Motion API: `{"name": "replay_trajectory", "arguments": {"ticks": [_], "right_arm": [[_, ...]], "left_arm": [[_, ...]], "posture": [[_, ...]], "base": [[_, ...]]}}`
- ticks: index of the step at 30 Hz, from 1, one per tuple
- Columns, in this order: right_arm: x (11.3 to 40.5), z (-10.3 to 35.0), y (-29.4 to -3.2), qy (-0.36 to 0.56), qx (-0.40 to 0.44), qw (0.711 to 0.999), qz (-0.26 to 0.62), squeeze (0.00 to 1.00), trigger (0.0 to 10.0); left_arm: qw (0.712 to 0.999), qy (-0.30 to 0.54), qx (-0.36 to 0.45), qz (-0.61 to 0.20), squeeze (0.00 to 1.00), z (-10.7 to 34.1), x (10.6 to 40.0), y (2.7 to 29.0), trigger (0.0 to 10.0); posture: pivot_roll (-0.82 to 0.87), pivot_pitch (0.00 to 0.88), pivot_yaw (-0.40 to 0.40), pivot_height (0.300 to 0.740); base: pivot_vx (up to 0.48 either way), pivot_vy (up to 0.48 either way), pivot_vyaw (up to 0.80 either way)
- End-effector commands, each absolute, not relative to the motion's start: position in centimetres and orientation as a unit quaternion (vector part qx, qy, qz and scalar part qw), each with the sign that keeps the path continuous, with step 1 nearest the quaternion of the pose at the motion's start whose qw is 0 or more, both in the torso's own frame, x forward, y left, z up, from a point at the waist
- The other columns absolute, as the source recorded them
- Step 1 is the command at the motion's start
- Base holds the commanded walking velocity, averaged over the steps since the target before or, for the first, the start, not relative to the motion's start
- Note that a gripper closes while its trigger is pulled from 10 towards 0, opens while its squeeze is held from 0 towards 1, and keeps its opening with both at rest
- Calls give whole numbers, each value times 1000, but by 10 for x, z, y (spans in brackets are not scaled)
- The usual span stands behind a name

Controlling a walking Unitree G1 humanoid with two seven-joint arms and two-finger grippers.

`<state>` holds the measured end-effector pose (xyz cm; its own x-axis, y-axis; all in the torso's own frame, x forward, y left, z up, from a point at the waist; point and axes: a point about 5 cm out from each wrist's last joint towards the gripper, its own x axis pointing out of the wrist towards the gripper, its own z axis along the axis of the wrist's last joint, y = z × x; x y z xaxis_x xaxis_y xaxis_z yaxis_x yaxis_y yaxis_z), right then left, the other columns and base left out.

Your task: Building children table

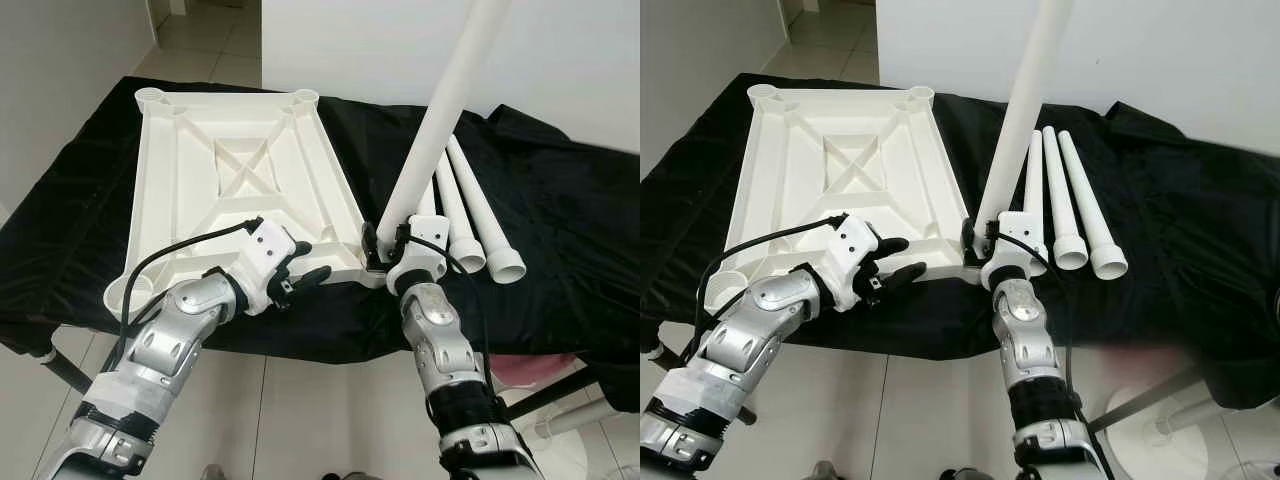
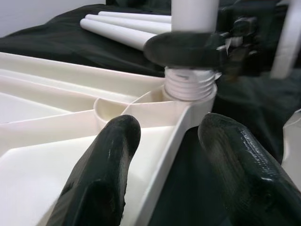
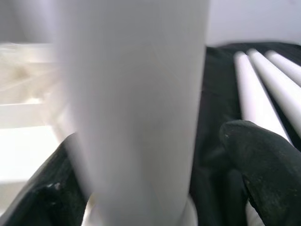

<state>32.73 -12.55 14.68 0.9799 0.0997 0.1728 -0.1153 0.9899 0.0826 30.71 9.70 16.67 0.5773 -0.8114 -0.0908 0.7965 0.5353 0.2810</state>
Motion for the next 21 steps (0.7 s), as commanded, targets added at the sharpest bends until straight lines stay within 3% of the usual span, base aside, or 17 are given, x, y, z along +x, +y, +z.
{"name": "replay_trajectory", "arguments": {"ticks": [1,5,6,7,8,21], "right_arm": [[324,145,-127,-88,48,993,64,1000,10000],[315,140,-129,-90,46,992,81,1000,10000],[310,137,-130,-89,41,991,92,196,10000],[310,137,-130,-89,41,991,92,196,10000],[303,132,-132,-85,39,990,107,0,10000],[300,134,-140,-91,33,990,104,0,10000]], "left_arm": [[879,-25,162,-447,0,165,309,99,10000],[886,-12,174,-430,0,162,314,104,10000],[888,-1,181,-423,0,159,316,108,10000],[888,-1,181,-423,0,159,316,108,10000],[891,17,188,-412,0,154,319,114,10000],[906,115,220,-342,0,131,337,132,10000]], "posture": [[45,48,-73,740],[42,52,-69,740],[39,54,-64,740],[39,54,-64,740],[32,57,-59,740],[14,79,-49,740]], "base": [[0,0,0],[0,0,0],[0,0,0],[0,0,0],[0,0,0],[0,0,0]]}}
